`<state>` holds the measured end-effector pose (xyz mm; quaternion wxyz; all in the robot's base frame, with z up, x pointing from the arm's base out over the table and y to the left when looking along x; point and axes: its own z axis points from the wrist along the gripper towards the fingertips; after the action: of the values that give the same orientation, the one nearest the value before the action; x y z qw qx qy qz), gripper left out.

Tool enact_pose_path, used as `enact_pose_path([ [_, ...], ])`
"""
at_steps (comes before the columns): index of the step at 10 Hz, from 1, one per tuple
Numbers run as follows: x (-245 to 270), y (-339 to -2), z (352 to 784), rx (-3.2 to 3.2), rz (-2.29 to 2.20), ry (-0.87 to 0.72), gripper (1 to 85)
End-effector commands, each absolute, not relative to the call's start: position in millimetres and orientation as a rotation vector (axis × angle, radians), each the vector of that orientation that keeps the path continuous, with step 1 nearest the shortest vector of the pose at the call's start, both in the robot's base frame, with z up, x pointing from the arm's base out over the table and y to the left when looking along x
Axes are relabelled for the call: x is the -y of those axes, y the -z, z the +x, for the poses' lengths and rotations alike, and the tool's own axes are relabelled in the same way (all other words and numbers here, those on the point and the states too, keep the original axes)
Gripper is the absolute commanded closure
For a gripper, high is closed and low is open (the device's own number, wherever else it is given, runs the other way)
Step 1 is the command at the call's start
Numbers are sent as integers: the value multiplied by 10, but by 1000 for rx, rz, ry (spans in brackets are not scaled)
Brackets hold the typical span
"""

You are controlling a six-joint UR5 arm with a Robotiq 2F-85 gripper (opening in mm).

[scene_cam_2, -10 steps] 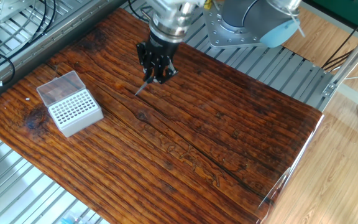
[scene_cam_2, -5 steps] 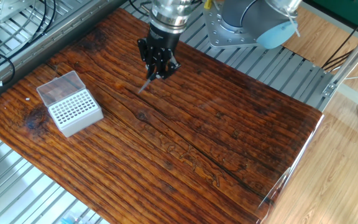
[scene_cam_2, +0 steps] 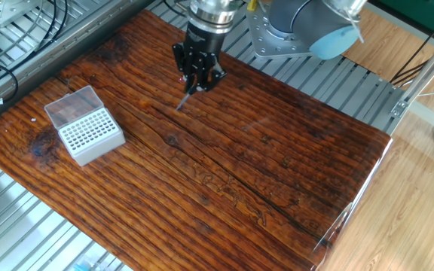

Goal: Insert a medium pipette tip into the holder for medium pipette tips

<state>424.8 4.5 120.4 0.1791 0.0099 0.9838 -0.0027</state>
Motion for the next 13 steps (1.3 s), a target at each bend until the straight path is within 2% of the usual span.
enact_pose_path([
  [1,-131,-1227,4208,-2784,17,-32,847],
  [8,-285,-1181,4046,-2848,67,-125,847],
  [10,-183,-1136,3903,-2907,34,-63,847],
  [13,149,-1496,4247,-2944,-99,-12,847],
])
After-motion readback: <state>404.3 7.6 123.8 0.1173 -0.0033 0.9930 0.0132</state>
